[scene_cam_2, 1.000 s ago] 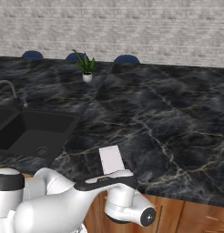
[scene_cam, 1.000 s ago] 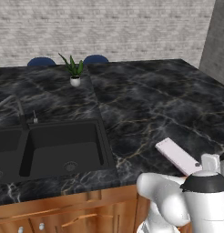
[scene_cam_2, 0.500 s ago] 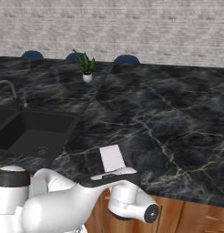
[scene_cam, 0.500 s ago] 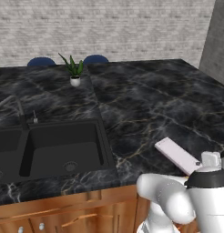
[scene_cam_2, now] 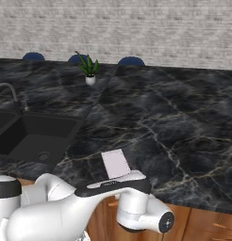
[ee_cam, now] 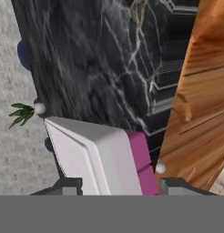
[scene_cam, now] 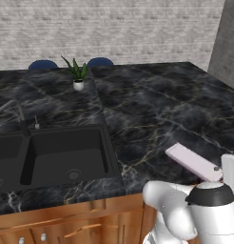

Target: The ice cube tray has been filled with water. Take the tray and place it in the freezer to make ice. Close the freezer door after placing the tray.

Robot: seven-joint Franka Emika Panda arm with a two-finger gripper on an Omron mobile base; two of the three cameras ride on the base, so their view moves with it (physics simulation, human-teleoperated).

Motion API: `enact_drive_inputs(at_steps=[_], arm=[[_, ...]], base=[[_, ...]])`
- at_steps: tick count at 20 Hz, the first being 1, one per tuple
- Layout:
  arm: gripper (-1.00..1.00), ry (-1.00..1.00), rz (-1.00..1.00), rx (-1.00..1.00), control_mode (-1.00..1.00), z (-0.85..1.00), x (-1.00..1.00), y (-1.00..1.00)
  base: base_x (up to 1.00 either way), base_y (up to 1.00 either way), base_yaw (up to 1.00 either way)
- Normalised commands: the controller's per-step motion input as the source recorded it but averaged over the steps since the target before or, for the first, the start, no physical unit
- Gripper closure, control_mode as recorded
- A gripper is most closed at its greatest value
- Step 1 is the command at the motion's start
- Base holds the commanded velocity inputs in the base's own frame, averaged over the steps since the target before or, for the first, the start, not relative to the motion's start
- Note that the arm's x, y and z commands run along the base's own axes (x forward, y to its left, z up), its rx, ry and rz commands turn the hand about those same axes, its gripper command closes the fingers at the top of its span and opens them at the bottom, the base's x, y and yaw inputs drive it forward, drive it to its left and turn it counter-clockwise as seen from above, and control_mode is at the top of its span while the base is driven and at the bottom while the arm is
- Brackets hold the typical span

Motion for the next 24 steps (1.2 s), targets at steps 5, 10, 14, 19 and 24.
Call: enact_drive_inputs(at_steps=[5,10,14,19,24], arm=[[1.0,-0.06,0.02,0.02,-1.0,0.85,-0.16,0.13],[1.0,-0.04,0.07,0.13,-1.0,0.91,0.0,0.26],[1.0,0.0,0.08,0.13,-1.0,0.83,0.02,0.33],[1.0,0.0,0.05,0.07,-1.0,0.67,0.0,0.37],[1.0,0.0,0.03,0.01,-1.0,0.5,0.0,0.49]], base=[[0.0,0.0,0.0],[0.0,0.0,0.0],[0.0,0.0,0.0],[0.0,0.0,0.0],[0.0,0.0,0.0]])
